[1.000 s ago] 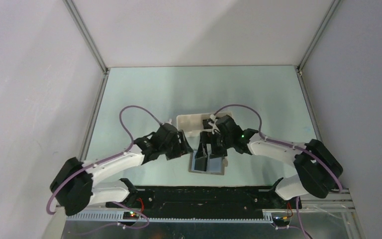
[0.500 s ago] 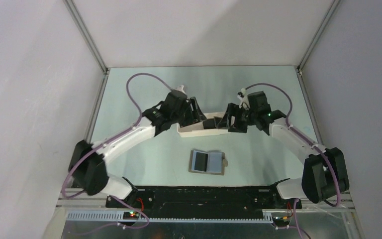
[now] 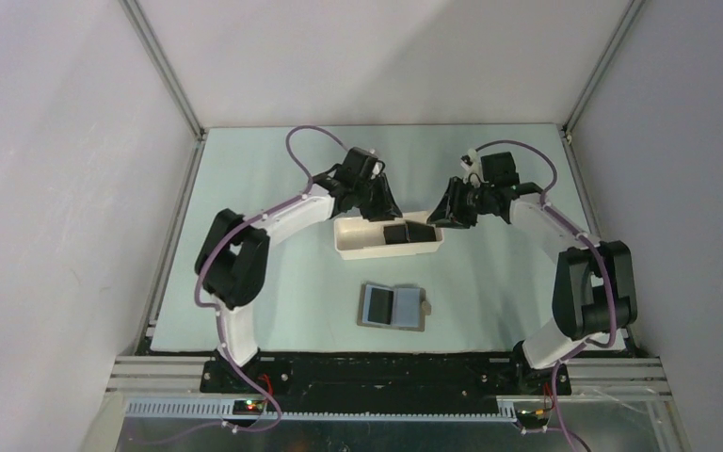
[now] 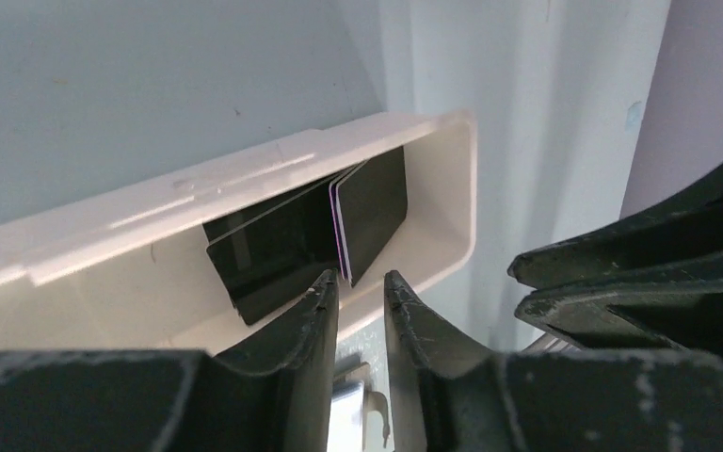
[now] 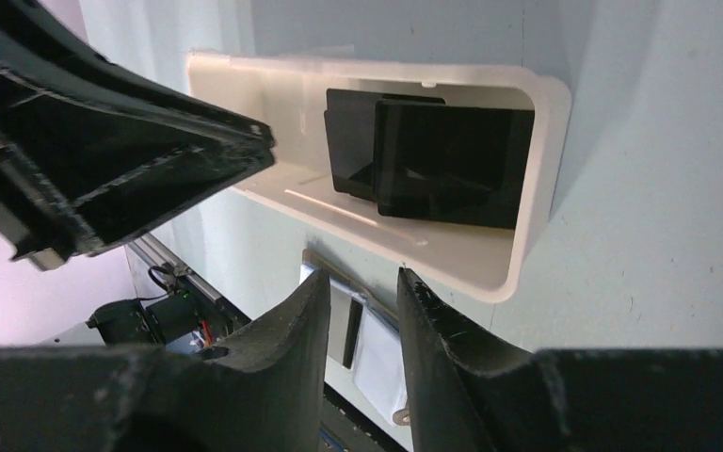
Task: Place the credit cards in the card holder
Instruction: Pick up the credit card from the storage box.
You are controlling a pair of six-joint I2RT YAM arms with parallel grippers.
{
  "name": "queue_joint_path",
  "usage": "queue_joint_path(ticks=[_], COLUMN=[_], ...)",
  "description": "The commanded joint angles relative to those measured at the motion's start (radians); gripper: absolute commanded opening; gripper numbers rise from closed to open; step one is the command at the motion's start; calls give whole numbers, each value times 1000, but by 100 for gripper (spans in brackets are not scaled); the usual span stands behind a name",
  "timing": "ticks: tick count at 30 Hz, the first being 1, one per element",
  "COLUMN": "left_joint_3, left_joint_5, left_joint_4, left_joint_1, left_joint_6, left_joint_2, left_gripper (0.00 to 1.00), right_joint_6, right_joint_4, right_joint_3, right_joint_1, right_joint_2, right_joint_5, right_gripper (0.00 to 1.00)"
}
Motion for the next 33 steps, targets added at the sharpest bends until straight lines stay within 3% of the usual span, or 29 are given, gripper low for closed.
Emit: queue_joint_path(ticks=[1,8,15,30,33], left_joint_3=[65,79,88,108,91], left_joint_5=[88,146,193,252,232], left_joint_4=[22,57,100,181,185], left_joint_1=[11,12,12,3,6], left_joint_6=[24,15,-8,-41,-46], left_joint_2=[69,150,200,227,209], left_gripper=[29,35,28,25,37], right_joint_6=[-34,-37,-38,-77,-83], right_joint_4=[-25,-26,-28,-70,-75], right_joint_3=[88,111,113,159,166], right_joint_1=[-2,-1,-3,0,1], right_joint_2=[55,95,116,164,174], right_joint_5=[-18,-20,-23,-9,-12], right_gripper=[35,35,35,35,37])
